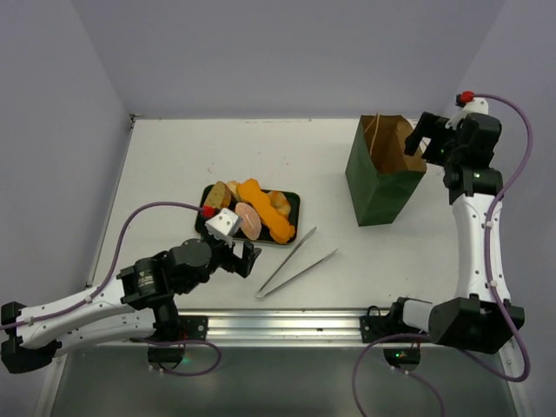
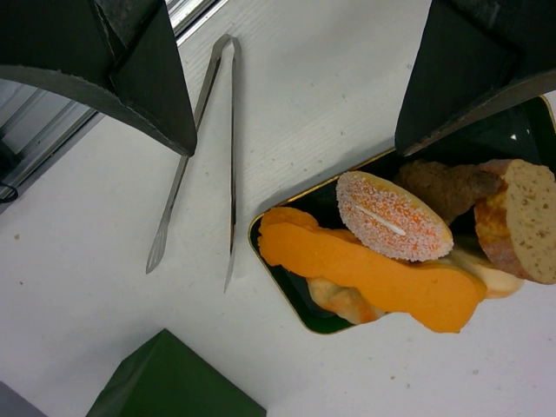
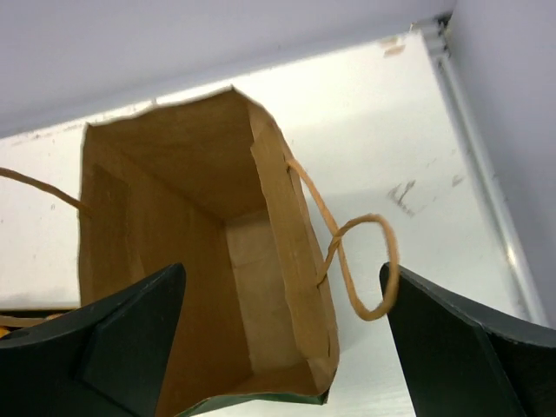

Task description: Take the fake bread out of the paper bag

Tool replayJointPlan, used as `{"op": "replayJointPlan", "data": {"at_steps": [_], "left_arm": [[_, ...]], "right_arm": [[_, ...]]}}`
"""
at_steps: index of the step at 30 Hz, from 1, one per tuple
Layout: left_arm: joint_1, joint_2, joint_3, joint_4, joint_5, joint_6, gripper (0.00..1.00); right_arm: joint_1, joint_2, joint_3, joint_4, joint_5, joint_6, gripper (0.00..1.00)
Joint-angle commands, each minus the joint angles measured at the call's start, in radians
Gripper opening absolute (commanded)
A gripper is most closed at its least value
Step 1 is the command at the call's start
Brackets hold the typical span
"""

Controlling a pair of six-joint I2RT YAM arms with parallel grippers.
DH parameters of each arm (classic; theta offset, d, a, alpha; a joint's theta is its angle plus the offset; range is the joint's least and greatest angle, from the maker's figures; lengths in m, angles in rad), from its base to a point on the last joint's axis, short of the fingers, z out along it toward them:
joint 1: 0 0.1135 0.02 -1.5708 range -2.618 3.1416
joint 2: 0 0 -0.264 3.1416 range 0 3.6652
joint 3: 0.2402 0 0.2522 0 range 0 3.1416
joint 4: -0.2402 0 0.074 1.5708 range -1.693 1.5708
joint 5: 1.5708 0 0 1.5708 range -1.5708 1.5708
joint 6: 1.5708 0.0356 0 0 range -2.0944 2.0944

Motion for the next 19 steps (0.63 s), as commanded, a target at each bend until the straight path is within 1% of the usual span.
{"op": "replayJointPlan", "data": {"at_steps": [1,2,5,7,12,14,16,19], "left_arm": [[-0.004,-0.033,0.068,-0.032,-0.065,0.031,1.0],[-0.003,-0.036,0.079,-0.044,-0.066,0.033,0.99],[-0.003,-0.053,0.087,-0.06,-0.074,0.033,1.0],[-0.004,-0.07,0.082,-0.063,-0.076,0.026,1.0],[-0.003,-0.099,0.07,-0.072,-0.077,0.0,1.0],[-0.004,-0.105,0.062,-0.075,-0.071,-0.015,1.0],[-0.003,-0.108,0.059,-0.077,-0.062,-0.023,1.0],[-0.003,-0.107,0.06,-0.087,-0.062,-0.043,0.99]], "right_arm": [[-0.003,-0.055,0.136,-0.079,0.065,-0.114,0.99],[-0.003,-0.062,0.149,-0.121,0.08,-0.143,0.99],[-0.004,-0.117,0.16,-0.157,0.114,-0.22,0.99],[-0.004,-0.194,0.121,-0.163,0.114,-0.245,0.99],[-0.004,-0.269,0.065,-0.221,0.14,-0.246,0.99],[-0.004,-0.294,0.024,-0.215,0.166,-0.251,0.99],[-0.003,-0.331,-0.028,-0.169,0.187,-0.278,0.99],[-0.004,-0.36,-0.062,-0.143,0.203,-0.308,0.99]]}}
